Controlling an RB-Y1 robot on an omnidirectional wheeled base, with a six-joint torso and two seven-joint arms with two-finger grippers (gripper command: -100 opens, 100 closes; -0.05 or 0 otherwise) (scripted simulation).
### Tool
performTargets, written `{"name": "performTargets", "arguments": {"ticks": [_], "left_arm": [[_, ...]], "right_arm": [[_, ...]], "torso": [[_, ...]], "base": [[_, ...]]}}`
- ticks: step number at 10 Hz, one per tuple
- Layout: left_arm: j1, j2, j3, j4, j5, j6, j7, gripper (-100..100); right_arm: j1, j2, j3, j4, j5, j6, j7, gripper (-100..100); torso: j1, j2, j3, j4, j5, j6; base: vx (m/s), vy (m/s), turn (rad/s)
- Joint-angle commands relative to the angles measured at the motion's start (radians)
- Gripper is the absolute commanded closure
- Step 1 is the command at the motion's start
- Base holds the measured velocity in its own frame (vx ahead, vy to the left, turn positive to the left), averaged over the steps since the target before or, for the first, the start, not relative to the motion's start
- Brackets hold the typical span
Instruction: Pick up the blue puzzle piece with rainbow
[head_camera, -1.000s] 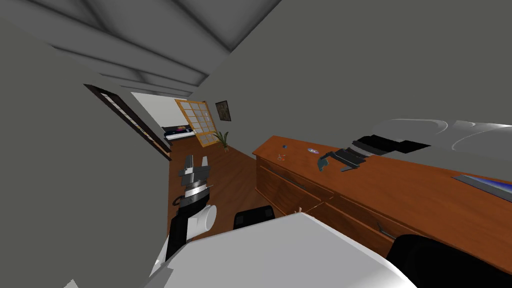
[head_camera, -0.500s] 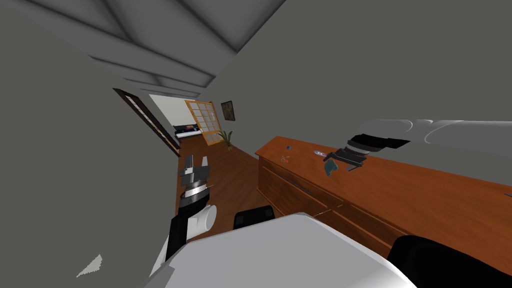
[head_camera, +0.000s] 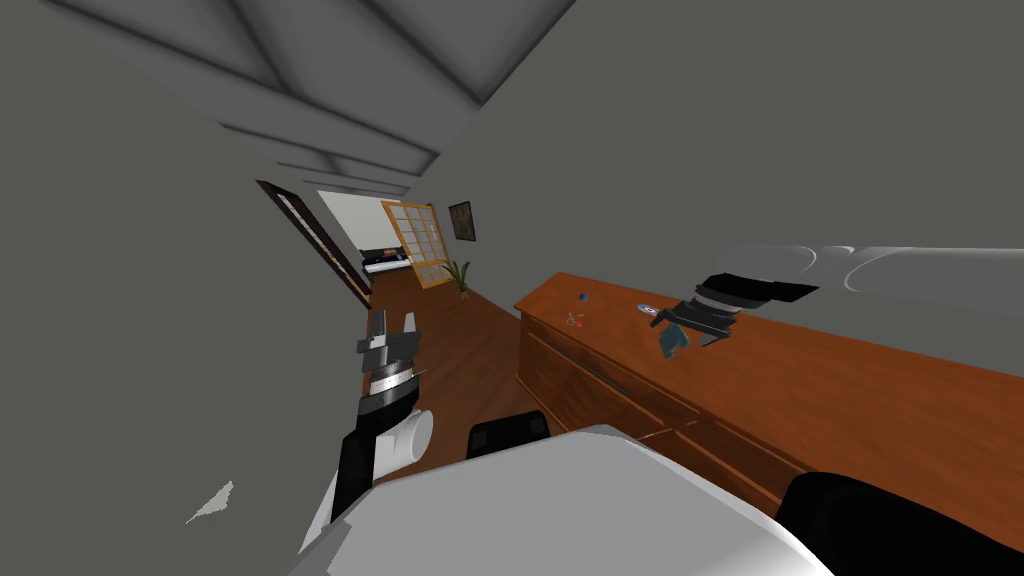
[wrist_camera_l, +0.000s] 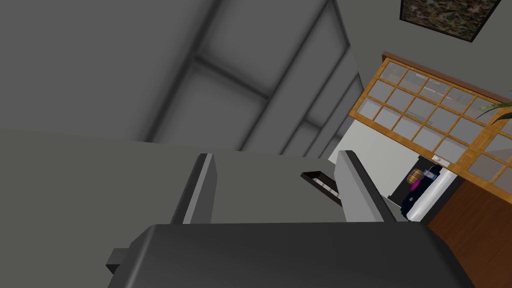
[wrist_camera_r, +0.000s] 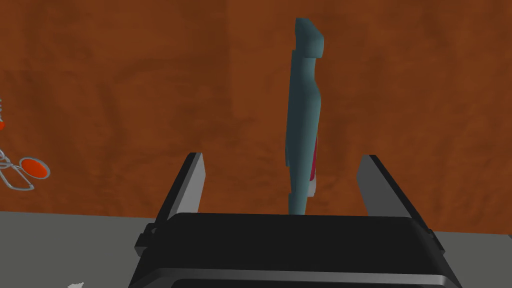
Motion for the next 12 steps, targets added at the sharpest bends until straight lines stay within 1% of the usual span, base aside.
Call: {"name": "performTargets", "arguments": {"ticks": [1, 2, 3, 7, 8, 9, 10, 11, 12], "left_arm": [[0.0, 0.0, 0.0, 0.0, 0.0, 0.0, 0.0, 0], [0.0, 0.0, 0.0, 0.0, 0.0, 0.0, 0.0, 0], [0.0, 0.0, 0.0, 0.0, 0.0, 0.0, 0.0, 0], [0.0, 0.0, 0.0, 0.0, 0.0, 0.0, 0.0, 0], [0.0, 0.0, 0.0, 0.0, 0.0, 0.0, 0.0, 0], [0.0, 0.0, 0.0, 0.0, 0.0, 0.0, 0.0, 0], [0.0, 0.0, 0.0, 0.0, 0.0, 0.0, 0.0, 0], [0.0, 0.0, 0.0, 0.0, 0.0, 0.0, 0.0, 0], [0.0, 0.0, 0.0, 0.0, 0.0, 0.0, 0.0, 0]], "right_arm": [[0.009, 0.024, 0.023, -0.015, 0.002, 0.032, -0.002, -100], [0.004, 0.016, 0.012, -0.011, 0.004, 0.016, -0.001, -100], [0.004, 0.018, 0.013, -0.012, 0.005, 0.02, -0.002, 100], [0.005, 0.018, 0.014, -0.012, 0.005, 0.019, -0.002, 100], [0.005, 0.018, 0.014, -0.012, 0.005, 0.019, -0.002, 0], [-0.006, -0.001, -0.011, -0.001, 0.006, -0.011, -0.001, 100], [-0.012, -0.009, -0.022, 0.003, 0.008, -0.026, -0.001, 100], [-0.005, -0.014, -0.01, 0.013, -0.003, -0.012, 0.005, 100], [-0.005, -0.015, -0.011, 0.015, -0.003, -0.015, 0.007, 0]], "torso": [[0.0, 0.0, 0.0, 0.0, 0.0, 0.0], [0.0, 0.0, 0.0, 0.0, 0.0, 0.0], [0.0, 0.0, 0.0, 0.0, 0.0, 0.0], [0.0, 0.0, 0.0, 0.0, 0.0, 0.0], [0.0, 0.0, 0.0, 0.0, 0.0, 0.0], [0.0, 0.0, 0.0, 0.0, 0.0, 0.0], [0.0, 0.0, 0.0, 0.001, 0.0, 0.002], [0.0, 0.0, 0.0, 0.001, 0.0, 0.001], [0.0, 0.0, 0.0, 0.0, 0.0, 0.001]], "base": [[-0.015, 0.001, 0.125], [-0.007, -0.001, 0.02], [0.0, 0.0, 0.0], [-0.001, -0.001, 0.0], [0.0, 0.0, 0.0], [0.01, -0.001, -0.199], [0.019, 0.001, -0.171], [0.008, 0.001, -0.022], [0.0, 0.0, 0.0]]}}
